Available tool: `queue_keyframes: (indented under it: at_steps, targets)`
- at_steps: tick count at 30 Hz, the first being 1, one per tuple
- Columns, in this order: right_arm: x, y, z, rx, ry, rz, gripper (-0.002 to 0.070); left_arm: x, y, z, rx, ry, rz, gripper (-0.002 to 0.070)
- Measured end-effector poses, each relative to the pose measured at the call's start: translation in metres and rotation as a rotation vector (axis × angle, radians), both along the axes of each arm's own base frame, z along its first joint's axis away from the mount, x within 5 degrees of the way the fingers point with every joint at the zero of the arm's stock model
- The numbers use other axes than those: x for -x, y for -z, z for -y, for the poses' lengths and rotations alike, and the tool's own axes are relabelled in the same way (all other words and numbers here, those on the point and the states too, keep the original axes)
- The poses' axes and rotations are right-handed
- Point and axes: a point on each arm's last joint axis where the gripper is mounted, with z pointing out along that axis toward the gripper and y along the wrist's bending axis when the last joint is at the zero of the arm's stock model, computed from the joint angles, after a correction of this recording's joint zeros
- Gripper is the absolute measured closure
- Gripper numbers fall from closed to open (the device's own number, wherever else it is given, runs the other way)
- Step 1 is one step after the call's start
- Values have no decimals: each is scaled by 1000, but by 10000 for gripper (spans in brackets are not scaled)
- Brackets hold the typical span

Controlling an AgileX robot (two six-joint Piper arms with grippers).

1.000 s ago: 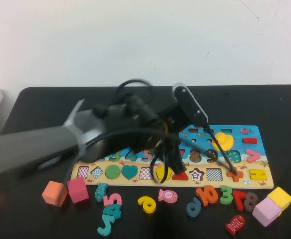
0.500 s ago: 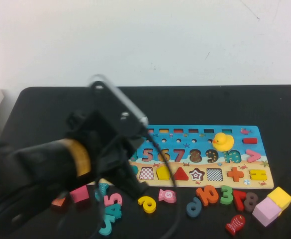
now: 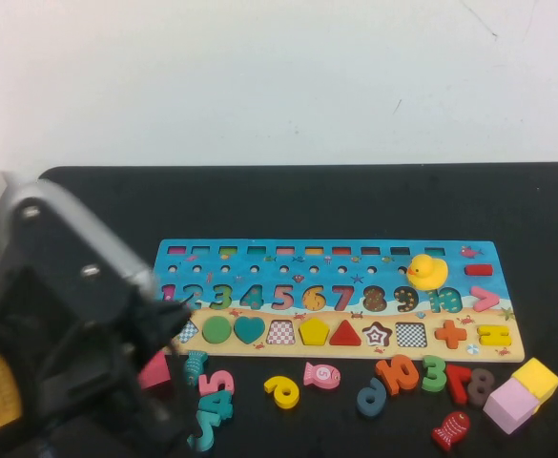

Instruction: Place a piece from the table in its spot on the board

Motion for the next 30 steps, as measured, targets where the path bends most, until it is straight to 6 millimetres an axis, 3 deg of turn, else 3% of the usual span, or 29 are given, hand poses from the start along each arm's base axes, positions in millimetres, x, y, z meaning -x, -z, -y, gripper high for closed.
queue_keyframes:
  at_steps: [8, 14, 23, 30]
  targets:
    - [0, 0, 0, 0, 0, 0, 658, 42, -6, -48, -1, -133, -40, 676]
    - [0, 0, 0, 0, 0, 0, 657, 64, 32, -72, 59, -172, 48, 676]
    - [0, 0, 0, 0, 0, 0, 657, 86, 98, -100, 225, -374, 226, 676]
    - [0, 0, 0, 0, 0, 0, 657, 94, 131, -114, 238, -586, 307, 676]
